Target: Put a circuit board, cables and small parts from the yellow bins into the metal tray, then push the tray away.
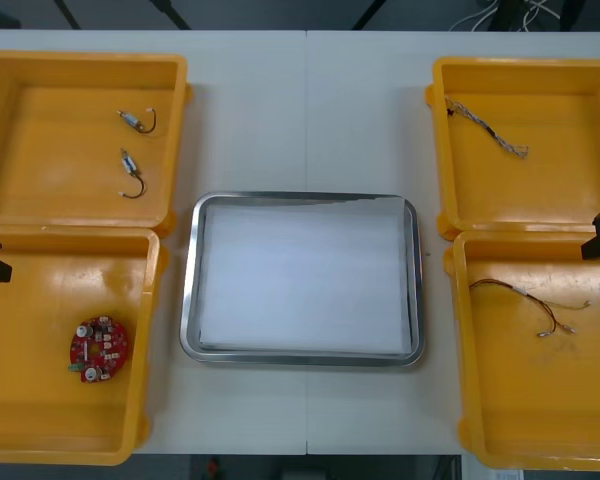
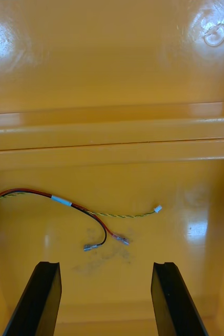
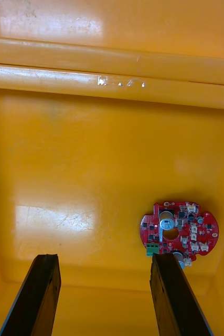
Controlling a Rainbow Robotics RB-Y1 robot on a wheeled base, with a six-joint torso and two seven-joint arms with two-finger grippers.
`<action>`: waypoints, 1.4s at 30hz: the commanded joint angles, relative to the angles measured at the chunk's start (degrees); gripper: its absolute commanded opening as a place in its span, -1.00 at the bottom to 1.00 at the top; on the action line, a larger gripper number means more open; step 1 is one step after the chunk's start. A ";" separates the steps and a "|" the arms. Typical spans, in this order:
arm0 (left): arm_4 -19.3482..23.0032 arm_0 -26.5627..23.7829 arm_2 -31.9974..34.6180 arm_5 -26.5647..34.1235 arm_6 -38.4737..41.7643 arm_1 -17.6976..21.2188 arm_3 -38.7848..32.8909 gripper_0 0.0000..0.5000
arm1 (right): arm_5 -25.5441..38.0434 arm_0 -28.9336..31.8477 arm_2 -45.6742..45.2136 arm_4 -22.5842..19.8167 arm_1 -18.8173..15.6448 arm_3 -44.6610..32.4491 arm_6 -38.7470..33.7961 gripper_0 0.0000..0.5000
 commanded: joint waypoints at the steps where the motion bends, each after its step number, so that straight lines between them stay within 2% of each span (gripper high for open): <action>1: -0.51 1.02 1.63 -0.44 -2.42 2.54 -1.14 1.00 | -0.37 0.55 -2.08 0.43 -2.41 -1.53 1.83 1.00; 42: -0.51 1.02 1.63 -0.44 -2.42 2.54 -1.14 1.00 | -0.37 0.55 -2.08 0.43 -2.41 -1.53 1.83 1.00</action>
